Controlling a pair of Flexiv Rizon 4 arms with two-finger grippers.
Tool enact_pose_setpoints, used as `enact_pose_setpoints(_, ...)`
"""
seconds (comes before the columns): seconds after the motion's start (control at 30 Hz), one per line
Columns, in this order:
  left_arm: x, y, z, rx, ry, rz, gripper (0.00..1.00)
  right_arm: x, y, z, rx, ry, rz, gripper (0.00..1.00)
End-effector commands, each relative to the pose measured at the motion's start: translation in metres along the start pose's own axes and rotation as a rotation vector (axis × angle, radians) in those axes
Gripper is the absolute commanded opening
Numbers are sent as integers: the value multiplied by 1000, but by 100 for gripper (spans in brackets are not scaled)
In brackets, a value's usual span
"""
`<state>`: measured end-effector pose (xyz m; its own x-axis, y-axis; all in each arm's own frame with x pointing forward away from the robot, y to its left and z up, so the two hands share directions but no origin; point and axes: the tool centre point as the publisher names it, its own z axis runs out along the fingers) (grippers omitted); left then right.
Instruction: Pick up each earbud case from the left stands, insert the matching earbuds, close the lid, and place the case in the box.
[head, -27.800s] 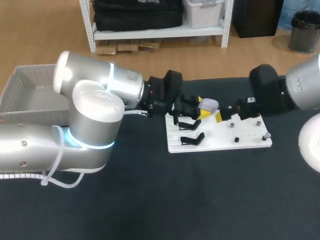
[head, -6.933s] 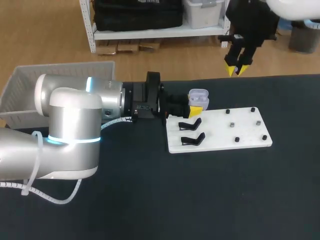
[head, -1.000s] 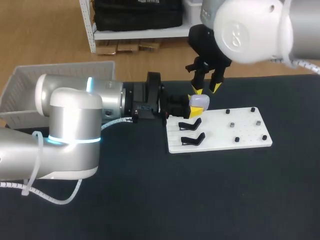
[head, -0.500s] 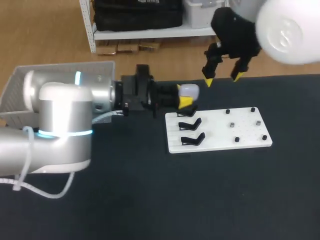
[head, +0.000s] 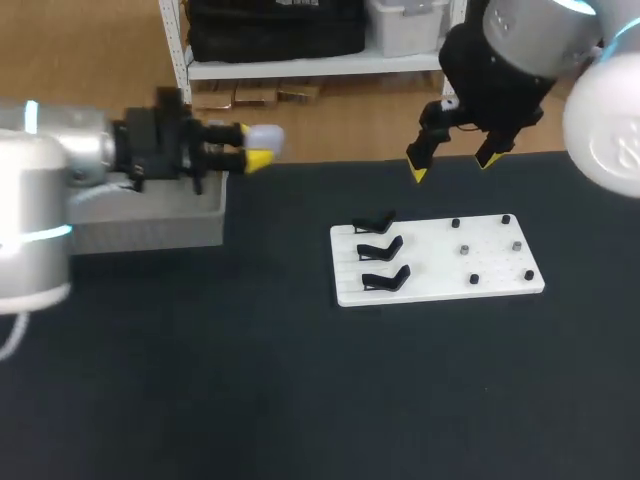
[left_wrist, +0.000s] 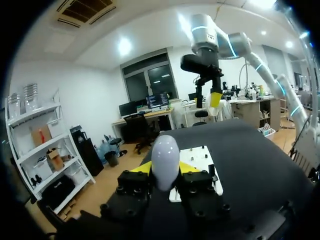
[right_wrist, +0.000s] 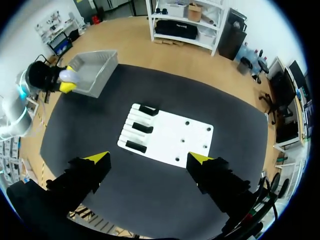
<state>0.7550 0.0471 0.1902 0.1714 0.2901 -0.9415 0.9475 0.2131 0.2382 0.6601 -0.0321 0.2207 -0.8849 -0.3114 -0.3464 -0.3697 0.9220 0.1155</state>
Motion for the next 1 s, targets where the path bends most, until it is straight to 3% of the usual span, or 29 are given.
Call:
enact_pose_setpoints(0.03, 25, 29, -55, 29, 18, -13, 0, 4, 0, -1, 2, -22, 1, 100)
enact_pose_setpoints(0.37, 97, 82, -100, -7, 106, -32, 0, 4, 0, -1, 2, -22, 1, 100)
enact_pose_setpoints(0.5, 114, 92, -101, 19, 151, -13, 0, 4, 0, -1, 2, -22, 1, 100)
enact_pose_setpoints(0.7, 152, 98, -97, -27, 195, -63, 0, 4, 0, -1, 2, -22, 1, 100)
enact_pose_setpoints(0.87, 172, 99, -97, -69, 211, -115, 0, 4, 0, -1, 2, -22, 1, 100)
enact_pose_setpoints(0.9, 172, 99, -97, -75, 212, -115, 14, 4, 0, -1, 2, -22, 1, 100)
enact_pose_setpoints(0.93, 171, 98, -97, -76, 206, -114, 72, 4, 0, -1, 2, -22, 1, 100)
enact_pose_setpoints(0.97, 170, 97, -98, -79, 210, -111, 100, 4, 0, -1, 2, -22, 1, 100)
enact_pose_setpoints(1.0, 168, 97, -100, -84, 207, -107, 100, 4, 0, -1, 2, -22, 1, 100)
